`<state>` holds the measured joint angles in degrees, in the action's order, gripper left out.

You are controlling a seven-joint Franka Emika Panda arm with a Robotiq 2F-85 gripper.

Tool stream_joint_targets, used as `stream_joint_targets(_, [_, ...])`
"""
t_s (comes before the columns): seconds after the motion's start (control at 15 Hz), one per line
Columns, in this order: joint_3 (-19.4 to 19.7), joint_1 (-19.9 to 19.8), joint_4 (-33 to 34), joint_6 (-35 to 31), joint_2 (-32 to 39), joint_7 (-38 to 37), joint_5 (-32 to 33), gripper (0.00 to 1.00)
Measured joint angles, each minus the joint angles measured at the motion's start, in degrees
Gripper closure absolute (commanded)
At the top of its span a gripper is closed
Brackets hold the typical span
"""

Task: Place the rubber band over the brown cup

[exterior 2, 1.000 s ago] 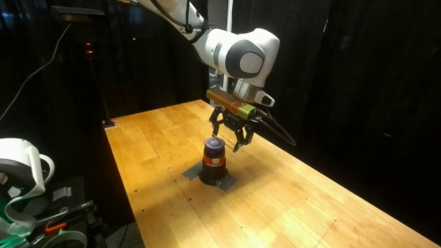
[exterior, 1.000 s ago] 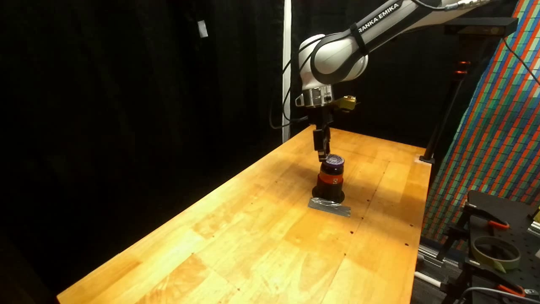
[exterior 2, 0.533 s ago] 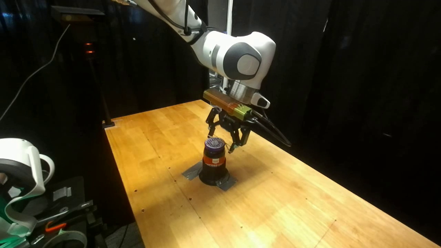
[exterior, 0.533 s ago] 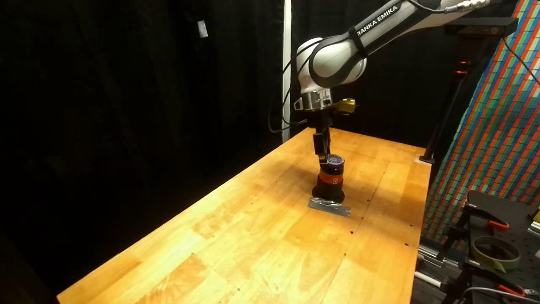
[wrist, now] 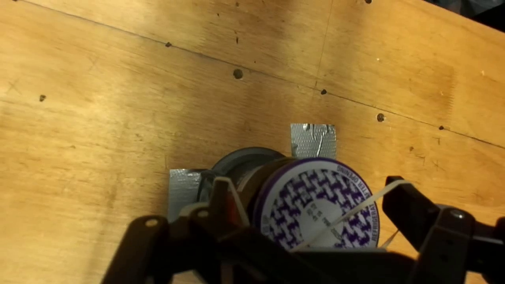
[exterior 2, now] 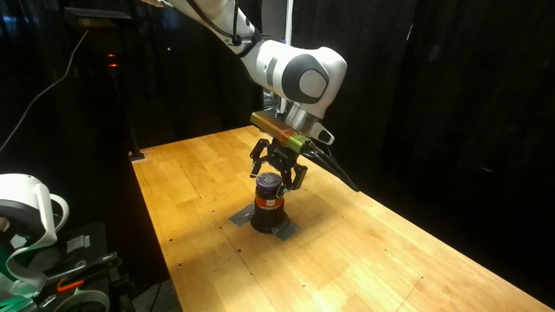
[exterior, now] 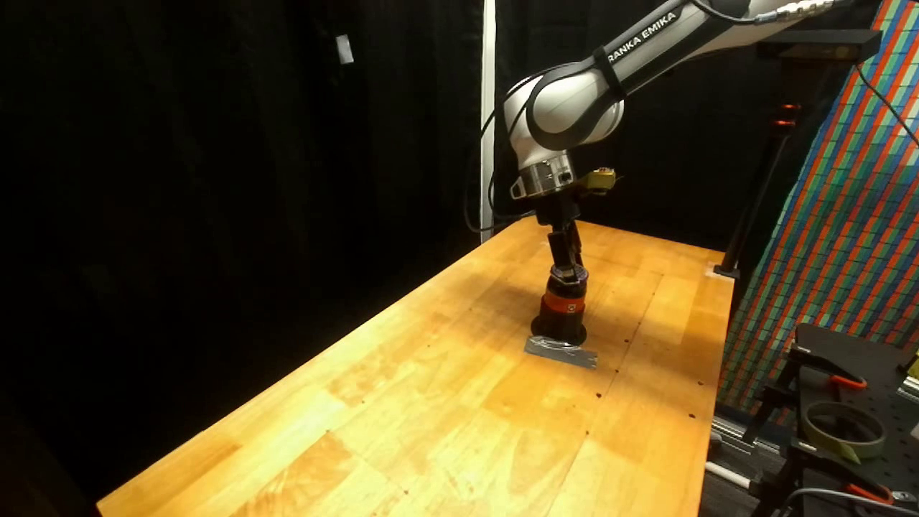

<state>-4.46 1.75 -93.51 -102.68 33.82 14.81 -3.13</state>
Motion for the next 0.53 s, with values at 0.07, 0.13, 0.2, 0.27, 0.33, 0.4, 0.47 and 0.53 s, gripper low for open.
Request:
stream_joint_targets(0.07, [0.0,-0.1,-0.1,0.0,-0.1,0.0,0.0,0.00])
stream_joint_targets(0.13, [0.0,-0.1,-0.1,-0.1,-0.2,0.0,0.0,0.00])
stream_joint_targets(0.2, [0.0,-0.2,-0.4,0.0,-0.3,0.0,0.0,0.00])
stream_joint_targets(0.27, [0.0,-0.3,-0.8,0.0,-0.5,0.0,0.0,0.00])
stream_joint_targets(0.33, [0.0,-0.4,-1.2,-0.1,-0.7,0.0,0.0,0.00])
stream_joint_targets(0.4, [0.0,-0.5,-1.7,-0.1,-1.1,0.0,-0.1,0.00])
stream_joint_targets(0.47, [0.0,-0.6,-2.0,-0.2,-1.5,0.0,-0.1,0.00])
stream_joint_targets(0.53, [0.0,-0.7,-2.6,-0.5,-2.0,0.0,-0.1,0.00])
